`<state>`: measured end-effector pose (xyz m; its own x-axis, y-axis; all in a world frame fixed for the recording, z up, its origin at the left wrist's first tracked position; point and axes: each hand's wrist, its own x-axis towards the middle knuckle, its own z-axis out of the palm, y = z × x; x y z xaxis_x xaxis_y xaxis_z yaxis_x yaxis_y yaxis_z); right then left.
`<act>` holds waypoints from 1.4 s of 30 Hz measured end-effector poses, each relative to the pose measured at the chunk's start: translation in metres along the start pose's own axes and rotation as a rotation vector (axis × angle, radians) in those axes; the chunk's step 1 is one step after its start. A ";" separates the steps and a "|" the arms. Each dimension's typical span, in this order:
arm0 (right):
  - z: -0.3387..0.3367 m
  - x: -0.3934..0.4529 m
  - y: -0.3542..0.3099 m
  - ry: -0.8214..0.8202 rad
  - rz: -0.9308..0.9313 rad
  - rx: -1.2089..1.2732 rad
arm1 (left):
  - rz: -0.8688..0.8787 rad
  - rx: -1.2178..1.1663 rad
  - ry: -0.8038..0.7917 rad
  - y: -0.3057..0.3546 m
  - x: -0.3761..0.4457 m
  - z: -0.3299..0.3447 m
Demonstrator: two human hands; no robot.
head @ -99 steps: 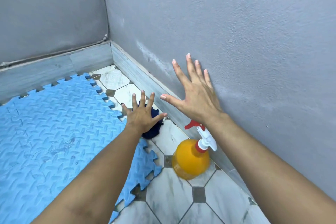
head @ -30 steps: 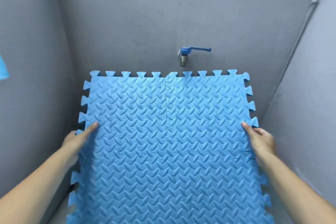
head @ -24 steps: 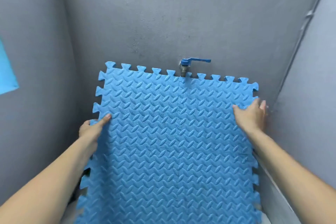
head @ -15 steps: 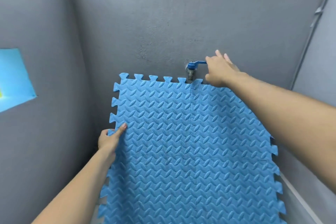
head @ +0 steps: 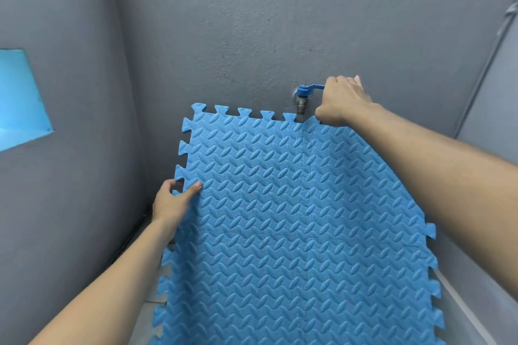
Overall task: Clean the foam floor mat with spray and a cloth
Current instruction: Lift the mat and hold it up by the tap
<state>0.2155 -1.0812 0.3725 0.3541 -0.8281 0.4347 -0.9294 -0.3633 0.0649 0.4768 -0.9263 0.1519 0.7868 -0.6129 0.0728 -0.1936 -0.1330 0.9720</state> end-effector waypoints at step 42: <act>0.225 -0.088 -0.086 0.366 -0.695 0.122 | 0.028 -0.287 -0.173 -0.015 -0.005 0.050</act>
<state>0.2874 -1.0732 0.1267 0.7723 -0.2090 0.5999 -0.4827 -0.8070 0.3402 0.4465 -0.9606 0.1254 0.6675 -0.7397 0.0852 -0.0210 0.0956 0.9952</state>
